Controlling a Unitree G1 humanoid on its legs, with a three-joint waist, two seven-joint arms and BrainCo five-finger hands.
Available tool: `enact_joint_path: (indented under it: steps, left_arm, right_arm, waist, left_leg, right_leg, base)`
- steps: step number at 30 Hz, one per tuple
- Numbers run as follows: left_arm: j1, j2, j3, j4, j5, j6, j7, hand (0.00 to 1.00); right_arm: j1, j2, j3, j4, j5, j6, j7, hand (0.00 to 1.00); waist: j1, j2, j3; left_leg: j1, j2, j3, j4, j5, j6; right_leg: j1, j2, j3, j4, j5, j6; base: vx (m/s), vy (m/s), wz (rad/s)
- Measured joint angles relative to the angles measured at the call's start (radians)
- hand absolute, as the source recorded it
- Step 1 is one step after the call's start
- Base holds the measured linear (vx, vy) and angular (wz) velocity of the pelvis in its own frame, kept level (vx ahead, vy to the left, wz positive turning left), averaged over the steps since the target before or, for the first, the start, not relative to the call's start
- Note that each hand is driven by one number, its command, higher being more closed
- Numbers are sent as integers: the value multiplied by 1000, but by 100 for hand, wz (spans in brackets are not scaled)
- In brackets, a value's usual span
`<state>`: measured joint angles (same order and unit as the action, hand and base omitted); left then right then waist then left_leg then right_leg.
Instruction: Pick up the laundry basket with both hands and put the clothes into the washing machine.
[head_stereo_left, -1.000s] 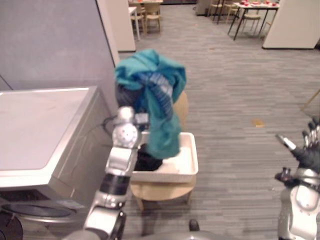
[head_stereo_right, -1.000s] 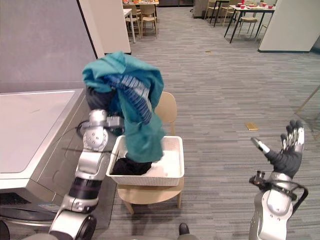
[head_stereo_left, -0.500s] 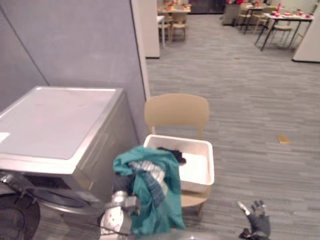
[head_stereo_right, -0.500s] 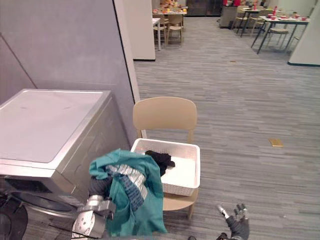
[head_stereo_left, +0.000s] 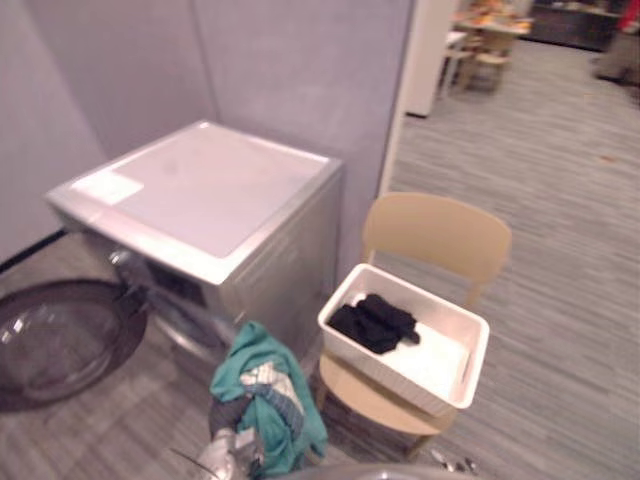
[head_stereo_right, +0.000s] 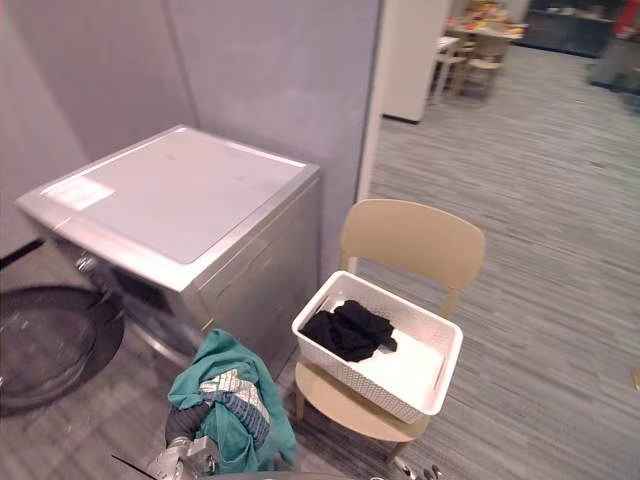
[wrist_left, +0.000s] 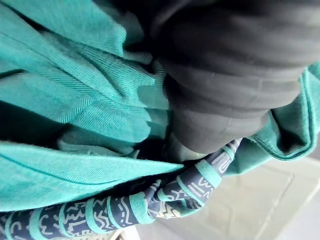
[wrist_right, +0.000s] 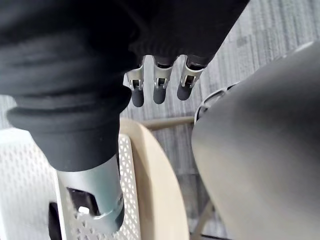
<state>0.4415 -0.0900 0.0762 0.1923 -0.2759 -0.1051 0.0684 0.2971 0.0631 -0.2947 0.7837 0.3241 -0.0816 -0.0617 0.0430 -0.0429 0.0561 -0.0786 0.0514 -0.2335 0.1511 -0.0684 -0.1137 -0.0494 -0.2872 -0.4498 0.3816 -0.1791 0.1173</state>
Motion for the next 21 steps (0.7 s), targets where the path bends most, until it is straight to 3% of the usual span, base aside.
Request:
enact_joint_path:
  steps: [1, 2, 3, 4, 5, 7, 8, 9, 10, 11, 13, 15, 18, 21]
  left_arm:
    - [-6, 2, -6, -8, -7, 5, 2, 100]
    - [-10, 3, -6, -13, -7, 9, 3, 100]
    - [-17, 4, -3, -14, -7, 9, 5, 100]
    - [-48, 14, -8, -16, -7, 11, 12, 100]
    - [-62, 14, -23, -16, -7, 15, 23, 100]
    - [-82, 17, -64, -28, -7, 16, 27, 100]
    - [-85, 18, -73, -30, -7, 16, 27, 100]
    - [-96, 19, -96, -30, -8, 14, 26, 100]
    - [-105, 20, -105, -28, -8, 13, 26, 100]
    - [-127, 23, -108, -13, -8, 12, 26, 100]
    - [-183, 43, -106, 44, -10, 14, 28, 100]
    - [-201, 91, -104, 80, -16, 17, 42, 100]
    - [-211, 134, -101, 95, -15, 10, 43, 100]
    - [-200, 124, -82, 136, -14, 8, 46, 100]
  right_arm:
    - [-34, -4, 0, 18, 0, -1, -6, 0]
    - [-53, -4, 0, 27, 1, 0, -11, 0]
    - [-67, -2, 1, 29, 0, 0, -16, 0]
    - [-99, -3, 8, 26, 1, -5, -29, 0]
    - [-120, -15, 15, 23, 3, -8, -36, 0]
    - [-128, -27, 19, 9, 31, -9, -51, 0]
    - [-127, -26, 19, 3, 36, -9, -53, 0]
    - [-129, -25, 2, 7, 44, -19, -53, 0]
    - [-137, -31, -14, 12, 53, -23, -52, 0]
    - [-159, -29, -49, 42, 67, -23, -59, 0]
    - [-184, -15, -70, 104, 84, -16, -72, 0]
    - [-197, -7, -90, 155, 107, 0, -73, 0]
    - [-199, -21, -92, 179, 108, 3, -76, 0]
    - [-226, -45, -105, 184, 108, 5, -92, 0]
  waist:
    - [-10, -2, 8]
    - [-11, -6, 13]
    - [-8, -28, 15]
    - [-1, -23, 48]
    - [-4, -21, 62]
    - [-12, 8, 61]
    - [-17, 11, 60]
    - [-28, 24, 46]
    - [-27, 33, 40]
    - [-33, 59, 19]
    - [-34, 37, 26]
    - [-29, 31, 28]
    - [-25, 26, 24]
    - [-30, 50, 30]
  left_leg:
    - [-39, 4, 18, -43, 19, 52]
    - [-42, 27, 84, -84, 26, 85]
    - [-44, 55, 180, -96, 14, 101]
    - [-84, 127, 384, -18, 4, 116]
    - [-114, 168, 483, 83, 1, 122]
    - [-87, 266, 584, 323, -22, 158]
    - [-67, 285, 584, 354, -23, 156]
    - [-34, 287, 545, 353, -50, 69]
    - [-37, 270, 511, 319, -77, 5]
    - [-41, 244, 467, 253, -125, -52]
    - [-50, 200, 453, 204, -122, -49]
    - [-45, 155, 448, 200, -118, -42]
    - [-58, 121, 424, 199, -114, -29]
    - [-77, 85, 400, 190, -114, 5]
  right_leg:
    - [-19, -26, -72, 26, -16, -9]
    - [-23, -35, -99, 27, -15, -16]
    - [-25, -49, -124, 21, -3, -21]
    - [-19, -80, -174, 33, 1, -27]
    - [-17, -98, -213, 51, 0, -29]
    - [35, -137, -284, 85, 1, -29]
    - [52, -144, -293, 86, 4, -22]
    - [50, -151, -296, 81, 16, 0]
    - [42, -150, -291, 70, 27, 21]
    - [24, -139, -290, 41, 58, 47]
    - [16, -133, -282, -39, 121, 35]
    - [48, -118, -236, -156, 193, 16]
    - [62, -124, -224, -214, 244, -1]
    - [56, -153, -201, -192, 257, -19]
  base:
    - [-127, -129, 155]
    - [-79, -92, 130]
    - [-15, -58, 107]
    - [-41, -42, 115]
    - [-56, -5, 129]
    - [-79, 47, 101]
    - [-75, 214, 68]
    - [-60, 255, 39]
    - [-46, 370, 41]
    - [-5, 288, 39]
    - [-18, 279, 26]
    - [-51, 311, 1]
    - [-69, 176, 20]
    - [-115, 77, 31]
